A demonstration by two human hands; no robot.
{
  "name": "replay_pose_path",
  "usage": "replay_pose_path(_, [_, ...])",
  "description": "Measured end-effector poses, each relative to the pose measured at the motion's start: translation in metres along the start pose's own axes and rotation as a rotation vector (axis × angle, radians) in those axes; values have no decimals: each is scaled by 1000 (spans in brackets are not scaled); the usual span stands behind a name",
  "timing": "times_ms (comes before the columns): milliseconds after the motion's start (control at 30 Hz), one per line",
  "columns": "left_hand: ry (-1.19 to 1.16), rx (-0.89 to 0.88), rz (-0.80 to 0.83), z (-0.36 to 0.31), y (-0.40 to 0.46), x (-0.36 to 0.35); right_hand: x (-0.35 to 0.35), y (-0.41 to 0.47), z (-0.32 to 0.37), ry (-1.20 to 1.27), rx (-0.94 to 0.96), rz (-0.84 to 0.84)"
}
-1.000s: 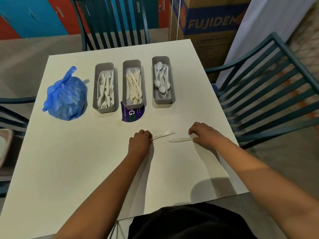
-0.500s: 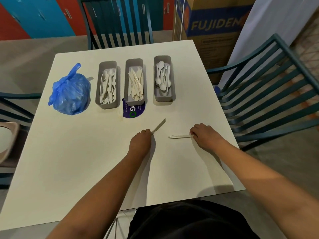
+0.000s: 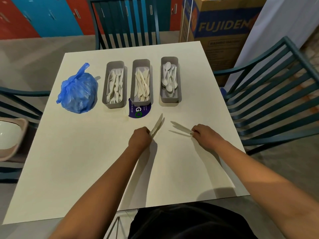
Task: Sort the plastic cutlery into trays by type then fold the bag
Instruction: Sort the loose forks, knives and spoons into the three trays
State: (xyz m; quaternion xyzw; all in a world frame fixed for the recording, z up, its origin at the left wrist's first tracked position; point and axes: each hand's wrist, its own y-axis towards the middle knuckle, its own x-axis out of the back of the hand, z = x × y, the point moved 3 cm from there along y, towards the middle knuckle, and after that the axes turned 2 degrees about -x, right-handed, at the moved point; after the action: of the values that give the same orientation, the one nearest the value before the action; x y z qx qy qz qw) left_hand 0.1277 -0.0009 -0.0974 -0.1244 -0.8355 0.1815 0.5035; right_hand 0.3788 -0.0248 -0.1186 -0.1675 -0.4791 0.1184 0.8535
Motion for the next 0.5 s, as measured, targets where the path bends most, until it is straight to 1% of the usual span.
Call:
replay_pose_path(100, [-183,23,-62,0,6,18,7,3,14,171,-2,-58])
replay_pose_path(200, [-336,51,-75,1,15,32,16,11,34,277,-12,-141])
replay_pose_path(300, [-636,122,-31,1,26,49,26,23,61,468,-21,-194])
replay_pose_path(400, [-810,163,23,-4,38,68,35,39,82,480,-10,-209])
replay_pose_path(500, [-862,173,37,-8,53,85,37,55,97,469,-14,-173])
